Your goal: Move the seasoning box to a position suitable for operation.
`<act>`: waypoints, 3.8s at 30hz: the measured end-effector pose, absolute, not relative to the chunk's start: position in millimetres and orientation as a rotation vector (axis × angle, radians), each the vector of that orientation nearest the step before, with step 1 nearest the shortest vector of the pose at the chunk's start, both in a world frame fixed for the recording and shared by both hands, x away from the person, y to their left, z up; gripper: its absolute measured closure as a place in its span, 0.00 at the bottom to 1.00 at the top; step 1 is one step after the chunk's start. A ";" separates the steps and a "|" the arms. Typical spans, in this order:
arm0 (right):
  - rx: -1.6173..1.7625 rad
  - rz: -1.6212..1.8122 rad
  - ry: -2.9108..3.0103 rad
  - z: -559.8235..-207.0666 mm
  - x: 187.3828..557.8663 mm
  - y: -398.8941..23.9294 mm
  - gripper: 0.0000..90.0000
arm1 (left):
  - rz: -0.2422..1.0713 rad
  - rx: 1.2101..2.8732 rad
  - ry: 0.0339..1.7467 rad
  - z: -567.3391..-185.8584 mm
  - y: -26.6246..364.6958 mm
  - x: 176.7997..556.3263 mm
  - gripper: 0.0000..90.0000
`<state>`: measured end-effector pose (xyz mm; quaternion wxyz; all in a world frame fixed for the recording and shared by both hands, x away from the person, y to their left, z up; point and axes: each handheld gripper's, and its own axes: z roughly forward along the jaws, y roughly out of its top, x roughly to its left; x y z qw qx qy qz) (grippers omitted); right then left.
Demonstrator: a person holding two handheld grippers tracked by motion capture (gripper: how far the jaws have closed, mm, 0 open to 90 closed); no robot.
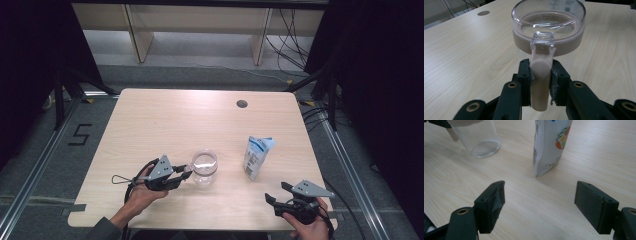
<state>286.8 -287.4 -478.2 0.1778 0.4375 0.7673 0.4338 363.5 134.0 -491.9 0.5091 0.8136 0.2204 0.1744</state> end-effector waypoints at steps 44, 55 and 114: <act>1.244 1.223 2.175 -480.2 287.0 -284.6 0.28 | 0.308 1.991 0.336 -493.2 134.8 385.5 0.81; 1.235 1.227 2.186 -480.7 288.2 -284.8 0.28 | 0.312 2.001 0.325 -493.0 134.6 385.0 0.81; 1.097 1.276 2.284 -478.4 287.3 -263.3 0.54 | 0.344 1.757 0.671 -462.4 127.6 357.3 0.97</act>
